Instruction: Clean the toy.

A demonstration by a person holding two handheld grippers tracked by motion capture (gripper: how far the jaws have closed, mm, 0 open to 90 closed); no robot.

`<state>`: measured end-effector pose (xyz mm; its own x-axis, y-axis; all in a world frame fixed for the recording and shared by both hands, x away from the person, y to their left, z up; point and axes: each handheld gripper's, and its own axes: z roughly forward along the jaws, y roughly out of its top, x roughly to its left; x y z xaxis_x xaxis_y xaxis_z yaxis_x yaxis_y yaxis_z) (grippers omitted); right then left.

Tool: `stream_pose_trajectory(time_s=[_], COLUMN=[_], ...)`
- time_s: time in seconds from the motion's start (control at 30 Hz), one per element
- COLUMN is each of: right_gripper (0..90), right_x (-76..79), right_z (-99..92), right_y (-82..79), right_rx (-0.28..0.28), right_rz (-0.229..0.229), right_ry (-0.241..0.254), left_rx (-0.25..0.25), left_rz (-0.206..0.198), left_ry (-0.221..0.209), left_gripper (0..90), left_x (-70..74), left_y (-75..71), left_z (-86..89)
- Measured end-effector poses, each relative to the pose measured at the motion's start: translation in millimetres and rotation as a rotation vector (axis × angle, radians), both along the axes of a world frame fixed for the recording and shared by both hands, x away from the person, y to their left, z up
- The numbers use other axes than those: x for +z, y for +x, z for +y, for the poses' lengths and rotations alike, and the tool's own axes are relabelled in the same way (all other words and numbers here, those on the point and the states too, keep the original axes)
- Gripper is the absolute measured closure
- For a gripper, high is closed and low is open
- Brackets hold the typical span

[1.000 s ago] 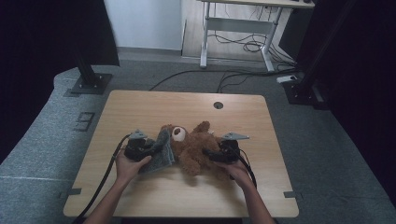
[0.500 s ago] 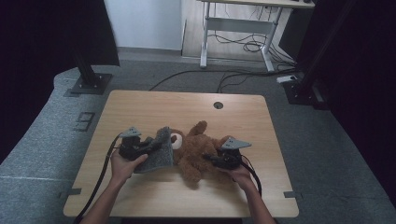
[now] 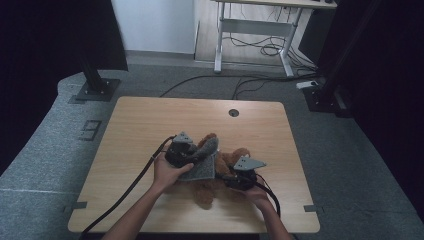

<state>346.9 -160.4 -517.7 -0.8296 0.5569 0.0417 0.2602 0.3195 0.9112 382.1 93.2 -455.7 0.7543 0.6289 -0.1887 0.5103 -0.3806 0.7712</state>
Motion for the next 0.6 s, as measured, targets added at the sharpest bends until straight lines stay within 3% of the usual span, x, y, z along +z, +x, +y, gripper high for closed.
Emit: stream_pose_trajectory(time_s=[0.17, 0.4, 0.47, 0.5, 0.6], right_gripper=[57.6, 57.6, 57.5, 57.5, 57.4], right_x=[-0.5, -2.4, -2.9, -3.3, -3.7], right_z=[0.2, -0.5, -1.3, -2.0, -3.4], right_y=[-0.8, -4.5, -5.1, -5.6, -5.4], right_rx=[0.012, 0.021, 0.021, 0.018, 0.018], right_rz=[-0.011, -0.017, -0.019, -0.018, -0.015], right_ry=[-0.002, 0.006, 0.005, 0.009, 0.012], left_rx=[0.016, 0.043, 0.064, 0.096, 0.128], left_rz=[-0.021, -0.038, -0.045, -0.051, -0.043], left_ry=[0.023, -0.037, -0.058, -0.058, -0.039], left_gripper=[75.2, 75.7, 75.5, 75.5, 75.7], left_x=[0.4, 0.9, 4.7, 8.2, 7.9], left_y=[-5.2, -12.2, -12.1, -11.2, -9.6], left_z=[12.8, 37.7, 48.9, 62.6, 76.5])
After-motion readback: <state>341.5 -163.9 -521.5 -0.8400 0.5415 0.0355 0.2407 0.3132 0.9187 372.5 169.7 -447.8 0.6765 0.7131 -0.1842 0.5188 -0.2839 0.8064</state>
